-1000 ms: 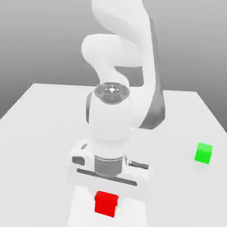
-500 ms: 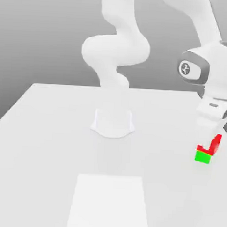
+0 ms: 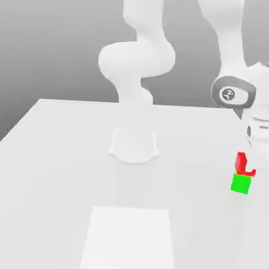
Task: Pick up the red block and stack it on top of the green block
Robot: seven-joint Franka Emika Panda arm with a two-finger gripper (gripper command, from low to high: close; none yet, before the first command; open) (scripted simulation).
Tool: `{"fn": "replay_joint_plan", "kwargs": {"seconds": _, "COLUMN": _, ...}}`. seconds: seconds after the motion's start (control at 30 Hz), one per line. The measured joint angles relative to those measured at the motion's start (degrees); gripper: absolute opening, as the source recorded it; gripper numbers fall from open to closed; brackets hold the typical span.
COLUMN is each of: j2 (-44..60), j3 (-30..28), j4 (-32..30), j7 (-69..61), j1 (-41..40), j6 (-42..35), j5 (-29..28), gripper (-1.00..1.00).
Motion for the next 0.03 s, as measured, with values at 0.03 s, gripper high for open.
{"fn": "replay_joint_plan", "kwargs": {"seconds": 0.03, "j2": 0.0, "j3": 0.0, "j4": 0.0, "j7": 0.0, "j1": 0.0, "j6": 0.0, "j5": 0.0, "gripper": 1.0}}
